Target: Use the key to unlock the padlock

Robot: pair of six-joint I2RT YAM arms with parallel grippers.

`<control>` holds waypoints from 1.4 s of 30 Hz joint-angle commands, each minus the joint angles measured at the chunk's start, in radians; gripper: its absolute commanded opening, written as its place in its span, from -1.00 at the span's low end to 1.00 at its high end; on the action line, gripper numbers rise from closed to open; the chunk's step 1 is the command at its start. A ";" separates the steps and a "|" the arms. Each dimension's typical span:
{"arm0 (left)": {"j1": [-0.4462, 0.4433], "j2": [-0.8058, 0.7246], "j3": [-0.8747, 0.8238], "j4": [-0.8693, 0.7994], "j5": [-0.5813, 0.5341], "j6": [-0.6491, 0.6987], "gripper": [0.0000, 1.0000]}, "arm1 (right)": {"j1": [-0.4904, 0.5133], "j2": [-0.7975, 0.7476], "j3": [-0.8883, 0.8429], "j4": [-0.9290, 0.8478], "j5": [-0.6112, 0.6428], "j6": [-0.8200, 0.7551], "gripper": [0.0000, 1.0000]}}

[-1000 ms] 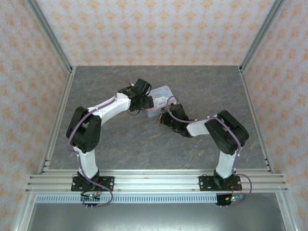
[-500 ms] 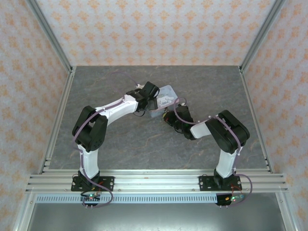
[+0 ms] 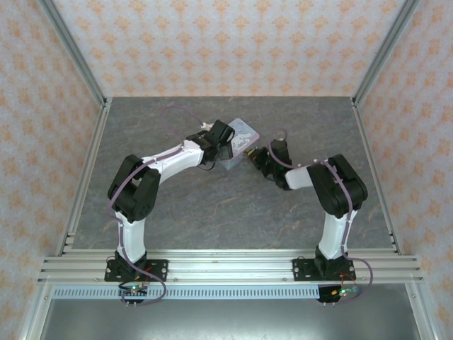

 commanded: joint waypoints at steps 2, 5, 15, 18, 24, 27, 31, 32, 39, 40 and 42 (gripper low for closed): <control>-0.010 0.084 -0.055 -0.156 0.031 0.019 0.45 | -0.062 0.012 0.133 -0.158 -0.081 -0.070 -1.00; -0.011 0.065 -0.064 -0.143 0.049 0.017 0.46 | -0.072 -0.030 0.095 -0.186 -0.087 -0.088 -1.00; -0.009 -0.134 -0.082 -0.101 0.154 0.031 0.61 | -0.072 -0.245 -0.307 -0.076 -0.119 -0.022 -0.39; -0.009 -0.207 -0.082 -0.112 0.161 0.028 0.64 | -0.073 -0.371 -0.363 -0.174 -0.102 -0.050 0.72; 0.015 -0.406 -0.106 -0.195 0.028 0.058 0.67 | -0.105 -0.736 -0.333 -0.617 0.028 -0.220 0.98; 0.038 -0.533 -0.166 -0.191 -0.153 0.072 0.75 | -0.125 -0.876 -0.222 -0.853 0.228 -0.350 0.98; 0.061 -0.716 -0.349 -0.020 -0.457 0.185 0.99 | -0.131 -0.941 -0.159 -0.888 0.627 -0.516 0.98; 0.065 -0.752 -0.402 0.047 -0.531 0.235 1.00 | -0.132 -0.946 -0.179 -0.826 0.690 -0.579 0.98; 0.240 -0.906 -0.766 0.436 -0.567 0.502 0.99 | -0.179 -0.828 -0.346 -0.309 0.888 -0.893 0.98; 0.272 -0.908 -0.805 0.482 -0.530 0.522 0.99 | -0.188 -0.792 -0.366 -0.244 0.895 -0.902 0.98; 0.321 -0.885 -0.883 0.603 -0.511 0.542 0.99 | -0.203 -0.712 -0.402 -0.112 0.881 -0.920 0.98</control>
